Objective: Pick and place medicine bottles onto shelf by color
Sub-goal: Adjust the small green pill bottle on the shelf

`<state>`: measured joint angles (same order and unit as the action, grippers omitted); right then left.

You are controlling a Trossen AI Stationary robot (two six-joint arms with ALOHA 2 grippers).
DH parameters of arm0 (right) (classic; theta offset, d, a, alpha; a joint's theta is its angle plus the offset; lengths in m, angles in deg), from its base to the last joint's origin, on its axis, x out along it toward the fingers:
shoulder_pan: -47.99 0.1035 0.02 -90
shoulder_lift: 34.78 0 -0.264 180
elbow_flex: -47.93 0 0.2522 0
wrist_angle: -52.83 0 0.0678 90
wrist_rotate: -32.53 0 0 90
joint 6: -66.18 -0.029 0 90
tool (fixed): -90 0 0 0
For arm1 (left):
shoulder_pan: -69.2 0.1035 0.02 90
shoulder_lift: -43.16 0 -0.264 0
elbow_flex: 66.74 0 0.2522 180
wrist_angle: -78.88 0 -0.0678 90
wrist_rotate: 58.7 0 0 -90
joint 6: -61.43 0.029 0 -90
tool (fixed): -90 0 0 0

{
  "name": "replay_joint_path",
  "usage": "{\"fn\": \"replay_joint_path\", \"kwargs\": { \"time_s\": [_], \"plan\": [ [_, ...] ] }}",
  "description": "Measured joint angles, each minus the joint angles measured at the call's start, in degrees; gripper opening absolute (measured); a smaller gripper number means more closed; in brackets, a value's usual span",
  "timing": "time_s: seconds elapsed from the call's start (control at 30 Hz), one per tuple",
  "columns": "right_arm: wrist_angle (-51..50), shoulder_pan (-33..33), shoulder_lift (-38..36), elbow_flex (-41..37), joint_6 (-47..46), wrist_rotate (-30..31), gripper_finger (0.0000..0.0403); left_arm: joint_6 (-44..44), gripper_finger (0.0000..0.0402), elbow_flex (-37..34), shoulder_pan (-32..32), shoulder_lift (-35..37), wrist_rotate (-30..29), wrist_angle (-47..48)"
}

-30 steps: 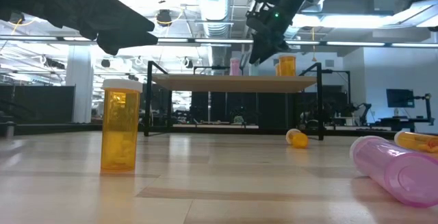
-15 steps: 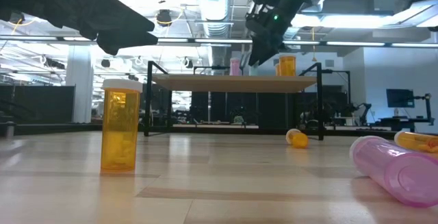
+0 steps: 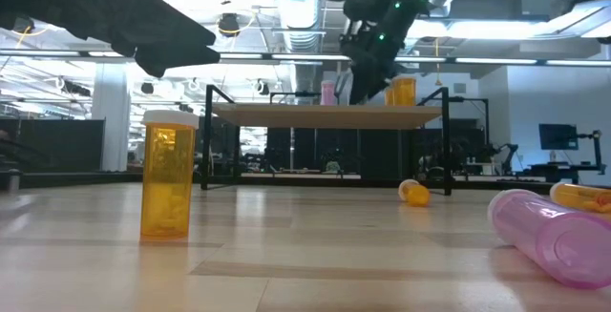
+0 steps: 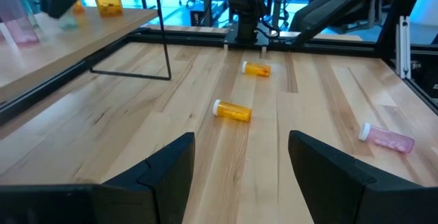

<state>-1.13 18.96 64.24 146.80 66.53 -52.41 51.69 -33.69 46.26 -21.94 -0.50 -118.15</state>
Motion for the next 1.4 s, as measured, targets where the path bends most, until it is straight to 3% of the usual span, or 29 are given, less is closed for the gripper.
{"fn": "replay_joint_path", "kwargs": {
  "time_s": [0.4, 1.4],
  "plan": [
    [-1.36, 0.89, -0.13, 4.81, -0.22, -0.03, 0.0152, -0.26, 0.0225, 0.00, 0.00, 0.00, 0.07, 0.02],
    [-5.82, 0.36, -0.09, 4.81, -0.50, -0.06, 0.0137, -0.35, 0.0225, 0.00, 0.00, 0.00, 0.35, 0.02]
  ]
}}
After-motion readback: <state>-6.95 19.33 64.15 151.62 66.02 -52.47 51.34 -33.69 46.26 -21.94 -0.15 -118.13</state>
